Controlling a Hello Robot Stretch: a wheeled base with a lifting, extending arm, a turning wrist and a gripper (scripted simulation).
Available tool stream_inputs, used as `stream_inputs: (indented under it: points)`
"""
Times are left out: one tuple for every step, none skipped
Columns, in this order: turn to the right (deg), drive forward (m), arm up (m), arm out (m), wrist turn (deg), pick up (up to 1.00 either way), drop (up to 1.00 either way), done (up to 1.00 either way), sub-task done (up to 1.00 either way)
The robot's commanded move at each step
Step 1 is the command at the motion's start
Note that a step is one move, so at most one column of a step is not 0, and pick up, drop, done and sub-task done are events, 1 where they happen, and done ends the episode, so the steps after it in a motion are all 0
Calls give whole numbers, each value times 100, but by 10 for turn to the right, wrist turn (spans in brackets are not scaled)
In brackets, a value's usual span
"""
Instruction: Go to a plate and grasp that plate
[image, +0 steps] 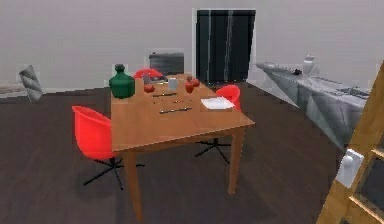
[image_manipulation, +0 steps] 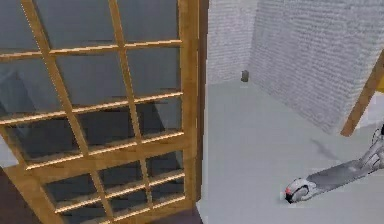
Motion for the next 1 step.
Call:
stream_inputs:
  points:
    - [90,0,0,0,0,0,0,0,0]
